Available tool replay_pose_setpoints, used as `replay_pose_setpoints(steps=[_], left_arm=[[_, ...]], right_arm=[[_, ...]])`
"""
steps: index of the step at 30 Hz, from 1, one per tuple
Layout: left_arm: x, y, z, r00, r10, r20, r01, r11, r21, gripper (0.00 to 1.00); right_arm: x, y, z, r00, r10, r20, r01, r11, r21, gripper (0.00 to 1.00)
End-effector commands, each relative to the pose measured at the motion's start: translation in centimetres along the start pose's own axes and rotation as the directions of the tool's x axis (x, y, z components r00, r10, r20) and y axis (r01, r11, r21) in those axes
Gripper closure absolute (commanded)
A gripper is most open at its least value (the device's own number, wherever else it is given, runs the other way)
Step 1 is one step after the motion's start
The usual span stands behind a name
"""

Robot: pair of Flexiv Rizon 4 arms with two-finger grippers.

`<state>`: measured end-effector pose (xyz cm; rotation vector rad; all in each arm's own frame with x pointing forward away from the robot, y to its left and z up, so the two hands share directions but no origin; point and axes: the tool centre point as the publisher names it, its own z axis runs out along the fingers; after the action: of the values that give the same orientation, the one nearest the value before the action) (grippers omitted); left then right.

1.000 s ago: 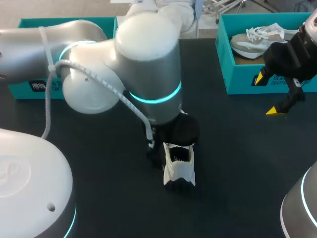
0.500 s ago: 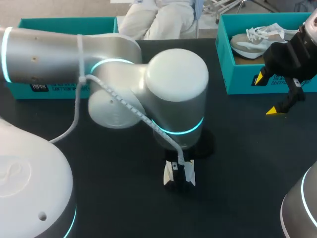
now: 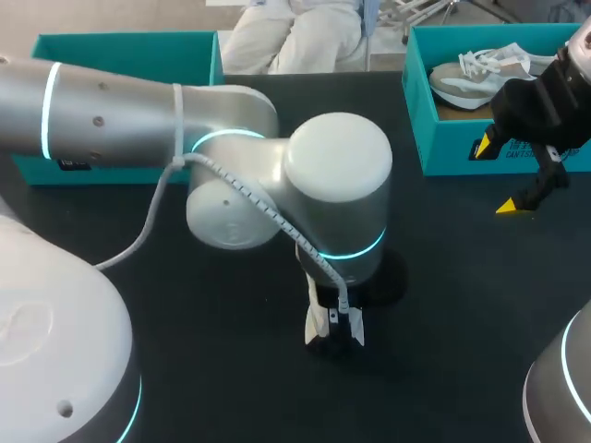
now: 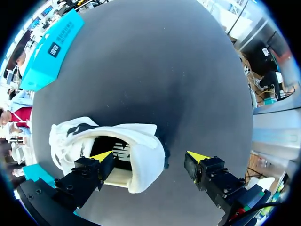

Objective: Take the shoe out of the shoebox, open the shoe tongue, remove and reinsert the insole, then place the shoe into the shoebox

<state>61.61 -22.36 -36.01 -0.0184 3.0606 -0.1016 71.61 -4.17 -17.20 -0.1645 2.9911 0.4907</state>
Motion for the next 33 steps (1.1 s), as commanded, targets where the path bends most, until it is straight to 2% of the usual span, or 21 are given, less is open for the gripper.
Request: replay_pose_setpoints(steps=[1, 9, 10, 11, 12, 14, 16, 21, 24, 26, 27, 33], left_arm=[[0.2, -0.4, 1.8, 1.000, 0.002, -0.013, -0.003, 1.000, -0.014, 0.00], [0.7, -0.1, 4.0, 0.999, 0.011, -0.034, -0.013, 0.998, -0.062, 0.00], [0.7, -0.1, 4.2, 0.999, 0.011, -0.034, -0.013, 0.998, -0.062, 0.03], [0.8, -0.1, 4.2, 0.999, 0.007, -0.038, -0.009, 0.998, -0.064, 0.07], [0.8, -0.1, 4.2, 0.999, 0.003, -0.043, -0.006, 0.998, -0.063, 0.18], [0.9, 0.1, 4.2, 0.999, -0.001, -0.047, -0.002, 0.998, -0.061, 0.30], [0.9, 0.3, 4.1, 0.999, -0.002, -0.051, -0.001, 0.998, -0.060, 0.50], [1.0, 0.6, 4.0, 0.996, -0.023, -0.082, 0.019, 0.999, -0.049, 0.61], [1.1, 0.7, 4.0, 0.995, -0.029, -0.098, 0.024, 0.999, -0.048, 0.80], [1.2, 0.8, 4.0, 0.993, -0.032, -0.110, 0.026, 0.998, -0.051, 0.88], [1.3, 0.9, 4.0, 0.992, -0.033, -0.119, 0.027, 0.998, -0.048, 1.00], [1.7, 1.2, 3.1, 0.986, -0.027, -0.164, 0.017, 0.998, -0.060, 1.00]], right_arm=[[-0.2, 0.1, 0.1, 1.000, 0.000, -0.002, 0.000, 1.000, 0.004, 0.00], [-0.2, 0.1, 0.1, 1.000, 0.000, -0.002, 0.000, 1.000, 0.004, 0.00], [-0.2, 0.1, 0.1, 1.000, 0.000, -0.002, 0.000, 1.000, 0.004, 0.00], [-0.2, 0.1, 0.1, 1.000, 0.000, -0.002, 0.000, 1.000, 0.004, 0.00], [-0.2, 0.1, 0.1, 1.000, 0.000, -0.002, 0.000, 1.000, 0.004, 0.00], [-0.2, 0.1, 0.1, 1.000, 0.000, -0.002, 0.000, 1.000, 0.004, 0.00], [-0.2, 0.1, 0.1, 1.000, 0.000, -0.002, 0.000, 1.000, 0.004, 0.00], [-0.2, 0.1, 0.1, 1.000, 0.000, -0.002, 0.000, 1.000, 0.004, 0.00], [-0.2, 0.1, 0.1, 1.000, 0.000, -0.002, 0.000, 1.000, 0.004, 0.00], [-0.2, 0.1, 0.1, 1.000, 0.000, -0.002, 0.000, 1.000, 0.004, 0.00], [-0.2, 0.1, 0.1, 1.000, 0.000, -0.002, 0.000, 1.000, 0.004, 0.00], [-0.2, 0.1, 0.1, 1.000, 0.000, -0.002, 0.000, 1.000, 0.004, 0.00]])
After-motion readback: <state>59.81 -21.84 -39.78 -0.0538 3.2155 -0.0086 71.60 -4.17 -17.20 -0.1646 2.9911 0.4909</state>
